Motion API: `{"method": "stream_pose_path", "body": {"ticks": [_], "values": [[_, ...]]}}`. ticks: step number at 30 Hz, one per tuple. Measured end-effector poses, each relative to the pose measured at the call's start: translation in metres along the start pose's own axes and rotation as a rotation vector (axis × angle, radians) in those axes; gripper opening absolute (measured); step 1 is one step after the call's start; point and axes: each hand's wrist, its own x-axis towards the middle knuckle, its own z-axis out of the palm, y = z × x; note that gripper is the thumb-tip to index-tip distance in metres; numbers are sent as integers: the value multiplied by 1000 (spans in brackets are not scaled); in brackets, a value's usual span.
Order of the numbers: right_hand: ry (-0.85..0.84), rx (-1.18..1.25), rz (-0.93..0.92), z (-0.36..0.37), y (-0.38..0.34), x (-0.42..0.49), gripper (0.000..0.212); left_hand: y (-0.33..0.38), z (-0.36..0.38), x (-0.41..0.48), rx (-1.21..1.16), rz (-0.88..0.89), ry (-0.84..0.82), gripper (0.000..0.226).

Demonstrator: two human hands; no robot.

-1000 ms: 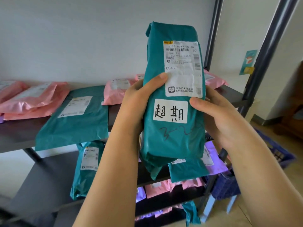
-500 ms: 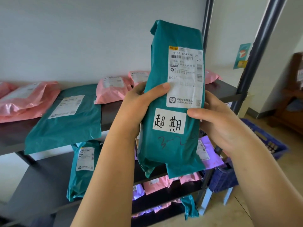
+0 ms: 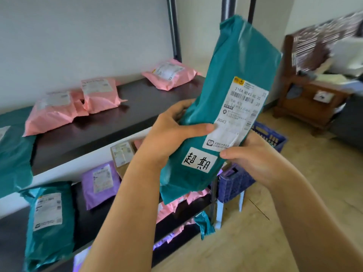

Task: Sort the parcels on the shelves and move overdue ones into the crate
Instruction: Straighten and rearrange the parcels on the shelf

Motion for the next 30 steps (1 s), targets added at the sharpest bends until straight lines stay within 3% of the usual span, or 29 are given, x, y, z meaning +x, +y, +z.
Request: {"method": "stream_pose_path", "body": {"ticks": [5, 10, 15, 26, 30], "values": [[75, 55, 53, -80, 10, -13, 58, -22, 79, 43, 19, -46, -33, 59], [165, 176, 123, -171, 16, -31, 63, -54, 171, 86, -19, -190, 74, 55], [242, 153, 209, -247, 29, -39, 46, -93, 241, 116, -34, -317, 125, 55], [422, 180, 493, -329, 87, -1, 31, -177, 293, 173, -30, -590, 112, 29], [478, 176, 552, -356, 104, 36, 27, -206, 297, 215, -25, -692, 127, 32]]}}
